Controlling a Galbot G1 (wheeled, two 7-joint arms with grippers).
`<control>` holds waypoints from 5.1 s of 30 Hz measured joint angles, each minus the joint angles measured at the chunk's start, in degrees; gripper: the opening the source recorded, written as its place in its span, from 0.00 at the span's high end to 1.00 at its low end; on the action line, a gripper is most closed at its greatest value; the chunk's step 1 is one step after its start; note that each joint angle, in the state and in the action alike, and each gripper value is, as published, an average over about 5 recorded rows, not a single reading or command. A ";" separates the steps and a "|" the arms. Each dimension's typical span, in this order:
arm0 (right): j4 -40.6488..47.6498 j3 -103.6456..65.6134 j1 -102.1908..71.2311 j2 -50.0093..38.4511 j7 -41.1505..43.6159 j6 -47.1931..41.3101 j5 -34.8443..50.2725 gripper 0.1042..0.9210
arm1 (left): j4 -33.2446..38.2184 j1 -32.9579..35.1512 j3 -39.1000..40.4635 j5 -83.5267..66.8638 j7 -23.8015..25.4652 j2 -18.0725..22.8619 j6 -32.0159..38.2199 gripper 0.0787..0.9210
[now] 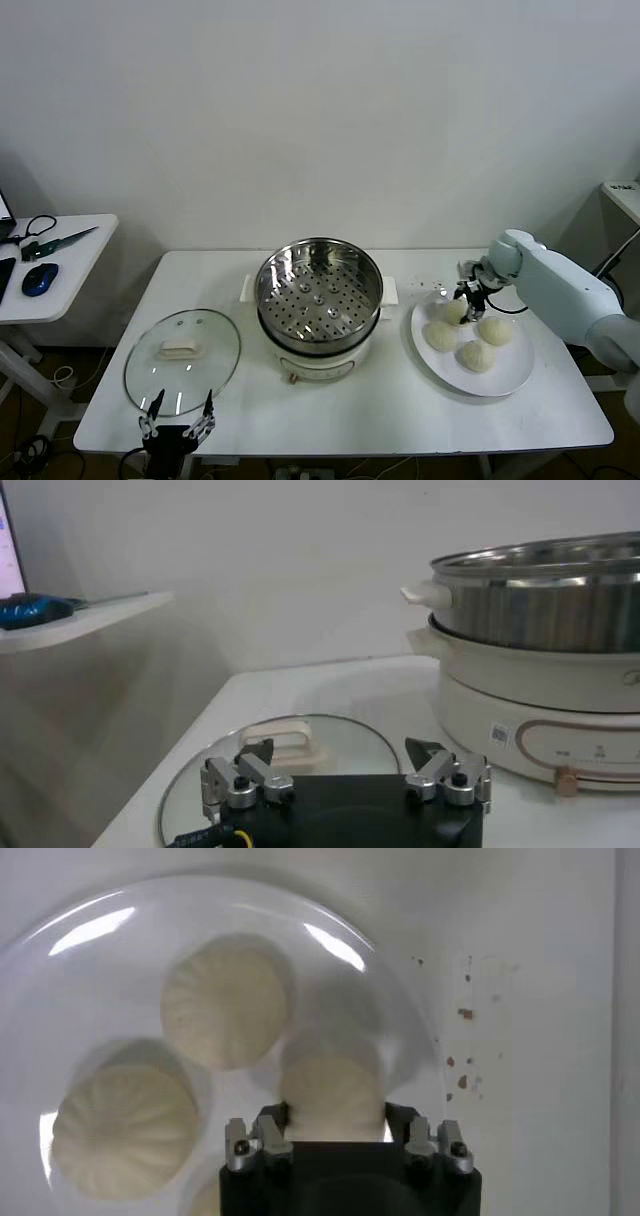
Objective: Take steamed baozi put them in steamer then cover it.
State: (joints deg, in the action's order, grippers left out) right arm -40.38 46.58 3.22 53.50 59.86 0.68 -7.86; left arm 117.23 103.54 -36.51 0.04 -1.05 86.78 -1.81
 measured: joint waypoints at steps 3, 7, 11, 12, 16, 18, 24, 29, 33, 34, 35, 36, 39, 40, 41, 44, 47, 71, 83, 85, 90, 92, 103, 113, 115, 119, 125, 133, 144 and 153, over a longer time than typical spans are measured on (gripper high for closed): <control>-0.96 1.07 1.05 -0.44 0.18 0.47 0.57 0.32 | -0.09 -0.10 0.03 0.02 -0.02 0.00 -0.05 0.12; -2.70 4.18 4.13 -1.01 0.87 1.28 2.74 0.33 | -0.09 -0.21 0.05 0.04 -0.03 -0.03 -0.23 0.12; -5.36 10.13 10.01 -1.07 1.95 2.51 6.90 0.33 | 0.29 -0.29 0.02 0.01 -0.03 -0.15 -0.43 0.12; -6.16 11.95 11.84 -0.98 2.25 2.92 8.07 0.33 | 0.41 -0.29 0.01 -0.01 -0.02 -0.18 -0.47 0.12; -9.96 19.82 20.59 -0.12 3.45 5.24 13.29 0.33 | 0.90 -0.20 -0.01 -0.11 -0.02 -0.30 -0.61 0.12; -12.24 23.65 25.35 0.69 4.01 6.93 15.79 0.33 | 1.12 -0.17 -0.02 -0.18 -0.02 -0.37 -0.68 0.12; -20.00 32.20 38.39 4.39 4.53 14.60 19.55 0.33 | 1.41 -0.28 -0.03 -0.30 -0.02 -0.53 -0.87 0.12; -26.03 35.77 44.30 8.28 3.47 21.15 19.04 0.33 | 1.64 -0.33 0.01 -0.31 -0.02 -0.64 -1.04 0.12; -28.32 36.68 45.35 11.65 1.84 25.40 16.31 0.33 | 1.73 -0.37 0.03 -0.31 -0.02 -0.77 -1.10 0.12; -28.49 36.71 45.19 12.46 1.43 26.28 15.37 0.33 | 1.69 -0.40 0.03 -0.31 -0.03 -0.79 -1.10 0.12; -28.47 36.66 44.86 13.28 1.01 27.12 14.33 0.33 | 1.64 -0.43 0.03 -0.32 -0.03 -0.80 -1.10 0.12; -28.28 36.53 44.39 14.10 0.61 27.92 13.24 0.33 | 1.57 -0.46 0.03 -0.32 -0.03 -0.80 -1.10 0.12; -26.69 35.73 42.29 16.45 -0.53 30.17 9.80 0.33 | 1.43 -0.44 0.02 -0.32 -0.05 -0.79 -1.10 0.12; -25.89 35.35 41.44 17.22 -0.90 30.86 8.66 0.33 | 1.41 -0.40 0.01 -0.32 -0.05 -0.80 -1.10 0.12; -24.97 34.94 40.53 17.99 -1.27 31.54 7.52 0.33 | 1.39 -0.34 -0.01 -0.32 -0.06 -0.80 -1.09 0.12; -21.98 33.67 37.61 20.21 -2.27 33.29 4.30 0.33 | 1.26 -0.21 -0.10 -0.32 -0.09 -0.80 -1.02 0.12; -19.07 32.71 34.69 22.21 -2.87 34.63 1.61 0.33 | 1.01 -0.16 -0.14 -0.31 -0.14 -0.79 -0.88 0.12; -4.75 28.14 24.24 30.73 -5.34 40.26 -8.97 0.29 | 0.63 -0.20 -0.42 -1.09 -0.36 -0.68 -0.49 0.12; -8.40 31.10 28.91 27.97 -5.12 40.57 -3.46 0.12 | 1.18 -0.10 -0.40 -1.11 -0.48 -0.78 -0.44 0.12; -10.47 32.76 31.38 26.37 -4.56 39.81 -0.23 0.12 | 1.35 -0.01 -0.38 -1.10 -0.48 -0.72 -0.46 0.12; -17.23 40.03 39.88 20.35 -2.23 34.51 12.28 0.12 | 1.76 -0.03 -0.26 -1.05 -0.45 -0.57 -0.66 0.12; -20.03 43.55 43.57 17.29 -1.29 31.09 17.67 0.12 | 1.89 -0.11 -0.24 -1.01 -0.41 -0.55 -0.73 0.12; -34.26 60.49 54.64 -0.97 -1.51 8.25 33.96 0.12 | 1.84 -0.64 0.03 -1.06 -0.39 -0.39 -0.77 0.12; -38.47 58.40 45.38 -11.38 -6.43 -7.95 37.85 0.12 | 1.79 -0.53 -0.32 -1.07 -0.40 0.04 -0.78 0.12; -37.71 56.21 42.16 -12.14 -7.12 -9.87 37.51 0.12 | 1.70 -0.42 -0.47 -1.09 -0.45 0.04 -0.77 0.12; -35.37 51.20 35.66 -12.75 -8.20 -12.75 36.27 0.12 | 1.39 -0.23 -0.82 -1.15 -0.63 0.01 -0.73 0.12; -31.48 44.45 27.07 -12.25 -9.73 -15.50 33.84 0.12 | 1.32 -0.09 -1.12 -1.16 -0.67 -0.05 -0.70 0.12; -27.40 37.65 18.33 -10.51 -11.24 -17.39 31.64 0.12 | 1.05 -0.07 -0.93 -0.94 -0.70 0.03 -0.67 0.12; -24.15 32.18 12.18 -8.57 -12.27 -18.39 29.96 0.20 | 1.10 0.16 -1.05 -0.85 -0.76 0.04 -0.61 0.12; -24.89 32.02 12.96 -8.99 -11.69 -18.61 30.32 0.26 | 1.48 0.17 -0.94 -0.74 -0.80 0.09 -0.63 0.12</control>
State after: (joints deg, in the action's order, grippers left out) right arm -65.27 78.60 16.19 44.51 48.17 -17.93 22.46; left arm 118.71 103.71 -37.45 -0.70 -1.84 86.87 -2.44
